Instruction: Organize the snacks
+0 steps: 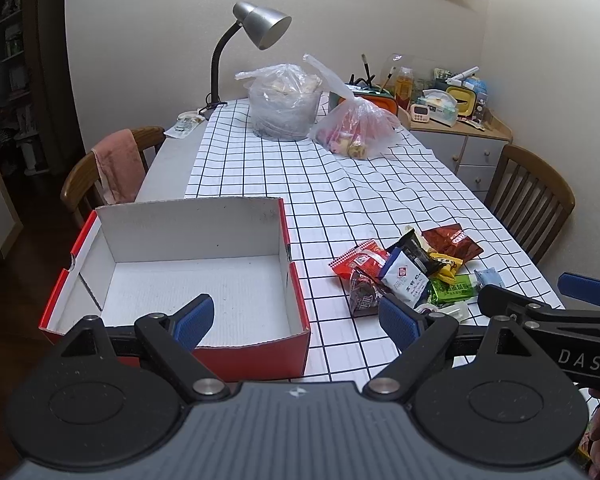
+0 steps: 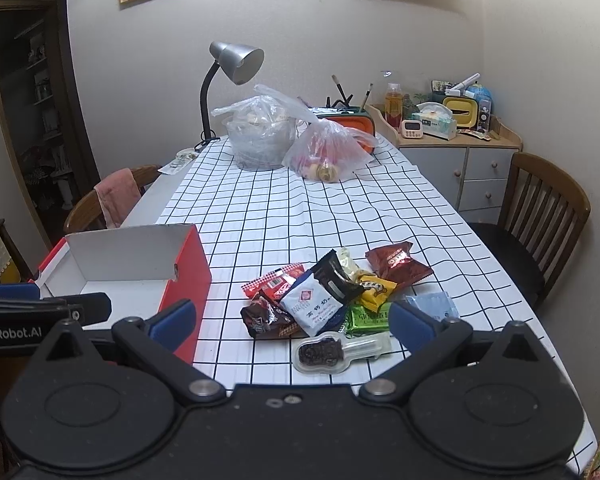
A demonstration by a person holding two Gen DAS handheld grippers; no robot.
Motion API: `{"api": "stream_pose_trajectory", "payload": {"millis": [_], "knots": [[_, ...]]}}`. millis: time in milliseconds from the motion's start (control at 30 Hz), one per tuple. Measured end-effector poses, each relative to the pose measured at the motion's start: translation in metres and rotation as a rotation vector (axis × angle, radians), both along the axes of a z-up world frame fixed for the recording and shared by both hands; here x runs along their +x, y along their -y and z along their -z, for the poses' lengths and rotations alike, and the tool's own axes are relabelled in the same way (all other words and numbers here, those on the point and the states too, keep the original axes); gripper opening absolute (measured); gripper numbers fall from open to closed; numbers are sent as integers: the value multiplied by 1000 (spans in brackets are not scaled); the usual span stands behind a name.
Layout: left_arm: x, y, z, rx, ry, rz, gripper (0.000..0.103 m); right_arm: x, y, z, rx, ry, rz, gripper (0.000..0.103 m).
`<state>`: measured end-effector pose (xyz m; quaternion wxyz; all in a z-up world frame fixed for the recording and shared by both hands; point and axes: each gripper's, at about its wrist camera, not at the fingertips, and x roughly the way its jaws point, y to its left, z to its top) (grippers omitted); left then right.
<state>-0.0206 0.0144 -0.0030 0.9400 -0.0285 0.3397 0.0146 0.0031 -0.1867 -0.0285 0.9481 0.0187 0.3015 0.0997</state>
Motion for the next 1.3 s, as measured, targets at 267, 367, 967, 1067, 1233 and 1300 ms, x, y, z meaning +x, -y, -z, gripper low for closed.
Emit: {"api": "stream_pose_trajectory", "payload": {"millis": [267,367,967,1067,1233,1300], "knots": [[5,-5,-6,-1,2,9,90,-1,1,-2,28,9,-17,103],[5,-6,-7,-1,6,12,90,-3,1,-4,36,21,-24,103],[4,-4,-11,-20,34,22,90,-8,4,-9,33,50,-35,103],[7,1,-10,-16,31,19,90,-6,8,-8,37,50,-43,100],[14,11,-7,-8,14,13,90,1,18,-3,50,39,-57,99],[18,17,-5,-11,7,12,90,6,25,0,60,29,-61,99]]}}
